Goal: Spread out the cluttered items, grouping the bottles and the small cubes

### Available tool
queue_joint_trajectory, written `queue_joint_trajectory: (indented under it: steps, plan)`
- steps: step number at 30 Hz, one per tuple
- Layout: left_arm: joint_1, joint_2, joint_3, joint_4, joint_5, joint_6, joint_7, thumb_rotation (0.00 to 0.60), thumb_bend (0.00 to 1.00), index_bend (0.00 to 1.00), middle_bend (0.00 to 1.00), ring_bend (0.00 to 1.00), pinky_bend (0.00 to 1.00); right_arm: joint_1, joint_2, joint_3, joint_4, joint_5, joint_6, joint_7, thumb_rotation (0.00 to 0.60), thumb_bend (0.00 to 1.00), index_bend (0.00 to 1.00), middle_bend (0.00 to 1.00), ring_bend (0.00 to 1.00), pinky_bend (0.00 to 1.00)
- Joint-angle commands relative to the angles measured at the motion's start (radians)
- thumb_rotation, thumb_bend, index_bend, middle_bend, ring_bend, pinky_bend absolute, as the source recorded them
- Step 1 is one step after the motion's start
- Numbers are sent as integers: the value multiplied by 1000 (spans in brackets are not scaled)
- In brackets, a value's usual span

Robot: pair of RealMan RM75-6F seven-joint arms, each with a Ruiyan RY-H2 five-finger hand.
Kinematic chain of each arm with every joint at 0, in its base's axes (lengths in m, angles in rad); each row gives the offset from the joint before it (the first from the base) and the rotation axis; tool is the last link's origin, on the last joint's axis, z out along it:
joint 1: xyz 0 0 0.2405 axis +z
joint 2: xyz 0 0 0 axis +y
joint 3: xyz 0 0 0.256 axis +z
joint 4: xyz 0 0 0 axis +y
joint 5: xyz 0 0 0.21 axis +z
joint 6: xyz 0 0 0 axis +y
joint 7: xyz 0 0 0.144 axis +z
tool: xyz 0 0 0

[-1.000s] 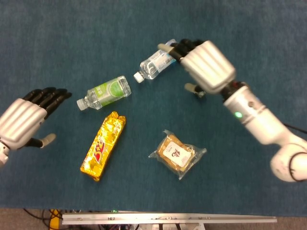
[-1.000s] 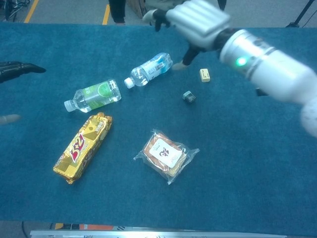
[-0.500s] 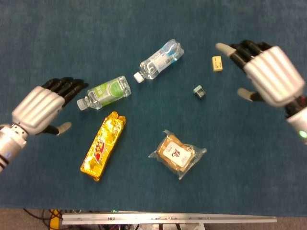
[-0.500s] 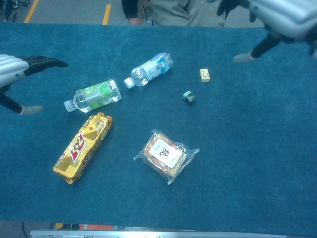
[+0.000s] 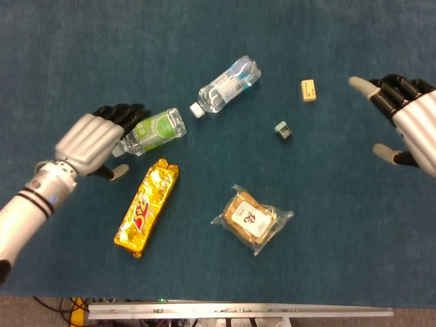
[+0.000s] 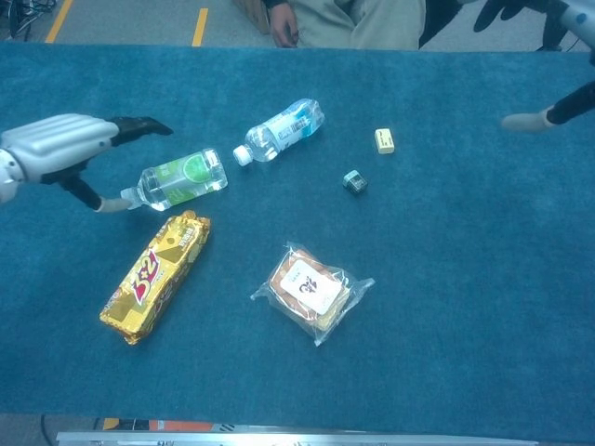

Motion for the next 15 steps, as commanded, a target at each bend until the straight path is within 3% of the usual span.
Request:
queue_joint_trajectory:
  steps: [1, 15]
  plan:
    - [-32, -67, -30, 15, -95, -34, 61, 600, 260, 0, 43, 73, 158, -13, 7, 1, 5, -8, 5, 16, 600, 7, 152, 324, 269, 464]
    - [-119, -265, -72, 126, -347, -31, 238, 600, 259, 0, 37, 67, 158, -53, 15, 16, 64, -31, -5, 109, 600, 8, 152, 324, 269, 464]
